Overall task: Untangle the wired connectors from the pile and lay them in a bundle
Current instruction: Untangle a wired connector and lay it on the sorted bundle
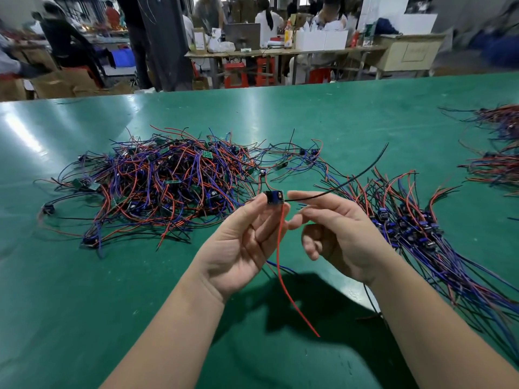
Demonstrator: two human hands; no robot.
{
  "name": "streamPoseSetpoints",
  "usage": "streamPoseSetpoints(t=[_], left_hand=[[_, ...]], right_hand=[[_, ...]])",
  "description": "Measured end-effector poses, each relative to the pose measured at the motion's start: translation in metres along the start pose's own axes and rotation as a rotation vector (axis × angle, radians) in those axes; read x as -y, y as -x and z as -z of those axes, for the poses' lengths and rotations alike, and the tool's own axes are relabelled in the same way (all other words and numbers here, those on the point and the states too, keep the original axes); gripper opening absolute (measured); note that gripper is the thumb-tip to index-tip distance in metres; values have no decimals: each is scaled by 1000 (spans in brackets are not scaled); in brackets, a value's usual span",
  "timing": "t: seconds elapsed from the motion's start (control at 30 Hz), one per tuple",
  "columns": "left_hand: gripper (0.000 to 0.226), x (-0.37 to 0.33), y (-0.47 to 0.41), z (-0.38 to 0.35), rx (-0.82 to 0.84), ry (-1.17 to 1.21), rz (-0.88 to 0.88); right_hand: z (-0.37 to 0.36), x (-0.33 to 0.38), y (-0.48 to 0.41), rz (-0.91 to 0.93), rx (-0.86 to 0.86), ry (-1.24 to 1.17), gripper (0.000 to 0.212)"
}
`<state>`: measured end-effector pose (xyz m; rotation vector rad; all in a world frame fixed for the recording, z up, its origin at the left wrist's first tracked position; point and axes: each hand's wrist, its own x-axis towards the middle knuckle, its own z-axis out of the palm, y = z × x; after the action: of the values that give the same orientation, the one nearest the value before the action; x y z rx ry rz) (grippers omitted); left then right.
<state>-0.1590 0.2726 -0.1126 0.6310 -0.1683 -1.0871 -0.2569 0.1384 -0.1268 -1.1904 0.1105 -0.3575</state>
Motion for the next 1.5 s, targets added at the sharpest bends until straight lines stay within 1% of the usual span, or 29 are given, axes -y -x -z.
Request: streamPoseSetpoints(t=[0.03, 0.07, 0.1, 0.17, 0.2, 0.27, 0.4, 0.47, 0.53, 0.6, 0.7, 0.73, 0.8, 0.83, 0.87, 0.97, 1.03, 1.13, 1.17, 1.2, 1.27, 1.33, 1.43, 1.5], left_hand=[[20, 1, 1, -1, 0, -7, 6], [17, 1, 1, -1, 1, -19, 10], [15, 2, 1, -1, 0, -39, 13], [16, 3, 2, -2, -19, -80, 29], [19, 4, 1, -1, -32, -95, 34], [23, 6, 0, -1, -49, -125, 21], [32, 11, -2, -3, -98, -140, -12], [37, 14, -3, -3, -111, -129, -24], [37, 16, -4, -3, -115, -97, -33], [37, 16, -4, -3, -114, -91, -45], [30, 19, -5, -3, -143, -177, -81], [27, 20, -5, -2, -143, -204, -103], [17, 21, -5, 1, -86, -246, -143], [13, 21, -4, 1, -22, -273, -155], [13, 21, -2, 2, 59, -313, -162], [25, 20, 2, 4, 269, -457, -156], [29, 18, 4, 6, 349, -540, -135], [25, 13, 6, 9, 437, -599, -31], [22, 11, 6, 9, 422, -628, 12], [21, 11, 6, 8, 367, -664, 47], [33, 11, 2, 8, 213, -706, 80], [42, 14, -2, 8, 128, -700, 62], [31, 18, -1, 9, 106, -699, 11], [25, 22, -1, 9, 93, -705, 13]], right_hand=[[0, 0, 0, -11, -23, 39, 28], [0, 0, 0, -3, -37, 144, 28], [0, -1, 0, 13, -34, 272, 35], [-2, -4, 2, 53, 24, 432, 62], [-2, -5, 3, 75, 52, 449, 74], [-2, -7, 4, 120, 70, 463, 88], [-5, -7, 1, 151, 20, 554, 91], [-6, -9, 1, 164, 16, 604, 88], [-7, -10, 1, 195, -6, 589, 76], [-10, -10, 0, 221, -60, 445, 54], [-12, -6, -2, 215, -205, 163, 16], [-11, -4, -3, 188, -254, 81, 10], [-7, 0, -4, 127, -316, -48, 13], [-5, 2, -5, 107, -330, -100, 13], [-5, 5, -4, 94, -332, -151, 13], [-2, 12, -4, 57, -330, -270, 14], [1, 15, -3, 3, -319, -299, 14], [4, 17, -1, -68, -251, -302, 21], [3, 17, 0, -72, -237, -278, 22], [3, 16, 0, -72, -235, -242, 21], [1, 14, 0, -78, -232, -147, 14], [-1, 11, -1, -94, -221, -64, 11], [1, 8, -1, -117, -230, 35, 19], [3, 6, -2, -126, -240, 63, 20]])
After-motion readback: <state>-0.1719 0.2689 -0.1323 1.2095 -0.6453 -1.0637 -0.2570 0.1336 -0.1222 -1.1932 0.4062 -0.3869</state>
